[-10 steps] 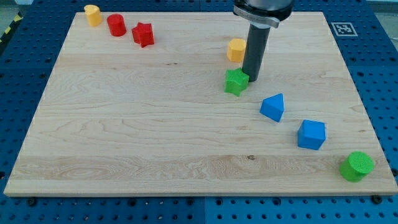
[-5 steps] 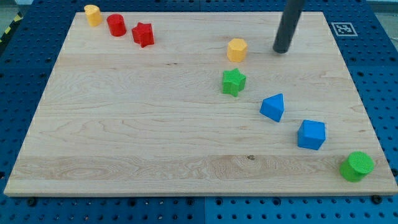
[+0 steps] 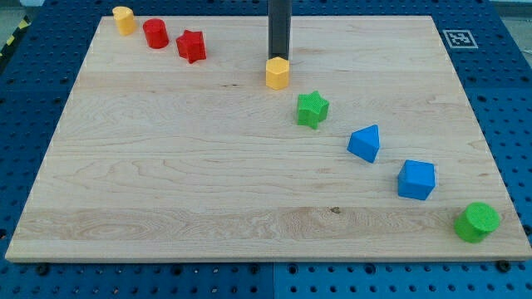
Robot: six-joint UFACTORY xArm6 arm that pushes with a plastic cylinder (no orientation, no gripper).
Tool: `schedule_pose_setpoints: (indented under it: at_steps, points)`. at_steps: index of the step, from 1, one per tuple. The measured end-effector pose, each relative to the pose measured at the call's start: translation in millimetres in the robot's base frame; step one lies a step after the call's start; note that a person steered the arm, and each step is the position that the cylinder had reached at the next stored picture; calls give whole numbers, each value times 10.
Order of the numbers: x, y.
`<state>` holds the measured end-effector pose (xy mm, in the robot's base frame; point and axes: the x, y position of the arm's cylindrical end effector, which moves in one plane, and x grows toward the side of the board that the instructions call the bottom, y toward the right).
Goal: Move the green star and yellow hexagon in a diagonal line
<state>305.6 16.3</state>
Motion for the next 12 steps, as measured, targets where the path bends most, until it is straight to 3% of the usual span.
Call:
schedule_pose_setpoints:
  at_steps: [2, 4, 9, 11, 12]
  points:
    - [71, 509]
    - [74, 636]
    - [264, -155]
    - [-297, 652]
    - [-297, 652]
